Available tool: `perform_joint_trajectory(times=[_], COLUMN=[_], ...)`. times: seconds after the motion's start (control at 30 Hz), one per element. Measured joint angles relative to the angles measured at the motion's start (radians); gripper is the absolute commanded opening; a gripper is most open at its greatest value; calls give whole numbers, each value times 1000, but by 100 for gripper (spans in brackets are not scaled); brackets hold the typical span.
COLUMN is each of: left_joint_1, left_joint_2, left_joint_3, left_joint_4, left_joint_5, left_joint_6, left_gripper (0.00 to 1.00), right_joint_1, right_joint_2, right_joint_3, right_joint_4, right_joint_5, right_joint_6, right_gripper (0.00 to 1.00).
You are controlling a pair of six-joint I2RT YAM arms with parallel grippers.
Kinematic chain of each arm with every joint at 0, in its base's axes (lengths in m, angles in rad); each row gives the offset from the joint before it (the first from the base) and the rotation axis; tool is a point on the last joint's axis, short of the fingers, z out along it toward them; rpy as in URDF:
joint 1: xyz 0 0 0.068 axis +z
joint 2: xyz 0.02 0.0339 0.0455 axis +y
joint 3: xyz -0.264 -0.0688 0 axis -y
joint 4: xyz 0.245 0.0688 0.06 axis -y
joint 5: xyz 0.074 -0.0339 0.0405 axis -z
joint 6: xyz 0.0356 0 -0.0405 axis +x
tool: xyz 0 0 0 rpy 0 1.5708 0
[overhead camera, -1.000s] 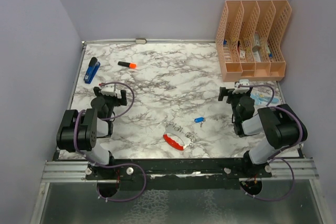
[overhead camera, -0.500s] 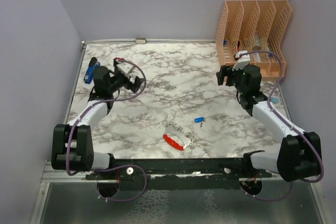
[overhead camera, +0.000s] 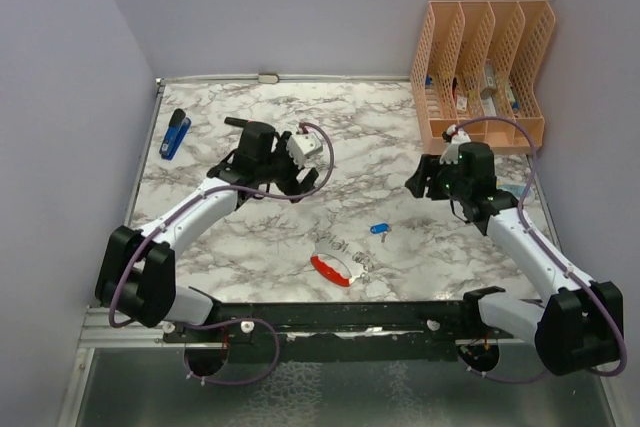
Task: Put the keys on the keyring
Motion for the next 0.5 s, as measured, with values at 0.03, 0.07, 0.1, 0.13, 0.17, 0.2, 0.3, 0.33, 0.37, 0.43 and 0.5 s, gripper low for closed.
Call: perform_joint_trajectory(times=[0.03,0.07,0.1,0.13,0.17,0.2,0.3,0.33,0.37,0.43,0.5], left_joint_1=[-9,-18,-38,-63,-89,-111,-159,-163,-165,-173,-184], left_joint_2=[1,1,0,-1,-1,-1,3,10,19,50,78], left_joint_3=[-12,-32,-52,-69,-84,-93,-85,-69,-51,-14,5], left_joint_4=[-16,-37,-44,-52,-61,-71,-100,-113,-121,-128,-129], left_joint_5=[-27,-72,-117,-149,-177,-199,-253,-268,-277,-303,-323], left_joint_6=[-28,-61,-105,-126,-156,-171,-218,-233,-243,-261,-272], left_gripper=[81,81,81,81,81,81,78,77,77,77,77], right_joint_1=[0,1,1,1,1,2,9,12,16,24,34], right_joint_2=[0,0,0,0,3,6,29,34,39,44,49], right_joint_3=[0,0,0,0,0,0,0,0,0,0,0], right_joint_4=[-19,-46,-46,-61,-68,-75,-100,-106,-112,-112,-112], right_joint_5=[-2,-3,-3,-3,-3,-3,-3,-3,-3,-3,-3], right_joint_6=[6,13,13,15,17,18,22,24,29,37,43], right_gripper=[58,56,55,55,54,54,53,53,53,53,53])
